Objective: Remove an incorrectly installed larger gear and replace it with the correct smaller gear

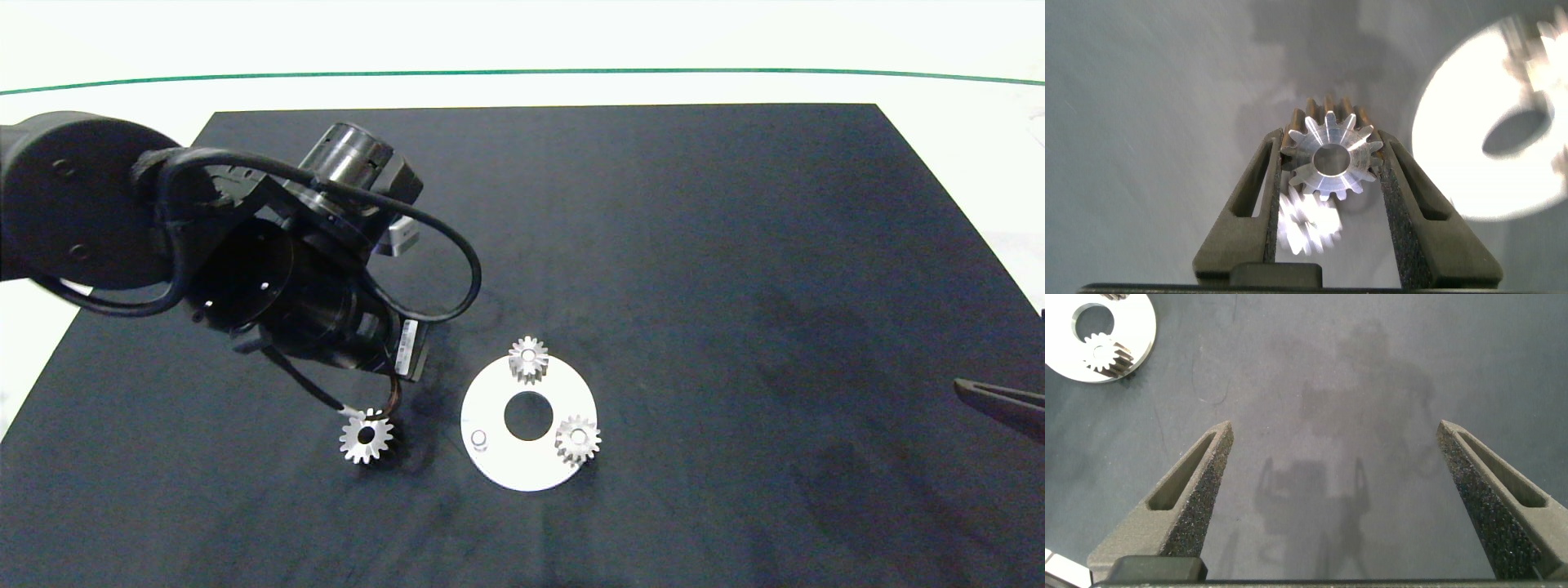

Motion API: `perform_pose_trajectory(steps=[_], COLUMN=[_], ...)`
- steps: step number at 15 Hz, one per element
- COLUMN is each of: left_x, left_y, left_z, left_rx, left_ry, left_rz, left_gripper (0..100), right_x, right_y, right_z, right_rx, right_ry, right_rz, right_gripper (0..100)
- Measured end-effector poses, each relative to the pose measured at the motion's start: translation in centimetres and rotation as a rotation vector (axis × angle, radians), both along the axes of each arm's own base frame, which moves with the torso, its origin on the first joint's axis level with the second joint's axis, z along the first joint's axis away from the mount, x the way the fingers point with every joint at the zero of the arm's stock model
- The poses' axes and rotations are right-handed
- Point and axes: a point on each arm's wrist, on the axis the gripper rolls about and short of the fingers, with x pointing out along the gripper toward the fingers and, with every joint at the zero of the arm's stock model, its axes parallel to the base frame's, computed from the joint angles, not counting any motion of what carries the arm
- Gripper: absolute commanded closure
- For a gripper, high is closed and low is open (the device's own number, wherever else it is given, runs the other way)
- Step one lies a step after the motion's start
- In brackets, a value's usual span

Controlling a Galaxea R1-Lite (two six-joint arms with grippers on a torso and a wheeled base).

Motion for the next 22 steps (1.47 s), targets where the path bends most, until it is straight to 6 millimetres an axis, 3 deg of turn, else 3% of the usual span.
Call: perform_pose_trajectory(steps=[4, 6, 13, 22], left_x=[-5.3, -6.3, -5.7, -4.6], left_y=[-1.9, -2.5, -5.1, -6.3], left_z=[0.4, 0.3, -2.3, -4.0], left_rx=[-0.029, -0.028, 0.081, 0.120], left_ry=[-0.040, -0.041, -0.061, -0.025], left_rz=[-0.158, -0.198, -0.179, -0.179], left_gripper=[75, 75, 75, 75], right_x=[0.0, 0.1, 0.2, 0.2], right_y=[0.0, 0.0, 0.0, 0.0], right_z=[-0.2, -0.2, -0.3, -0.3], right_rx=[-0.008, -0.010, -0.016, -0.015], right_ry=[0.003, 0.005, 0.010, 0.008], right_rz=[0.003, 0.003, 0.005, 0.005], right_gripper=[0, 0, 0, 0])
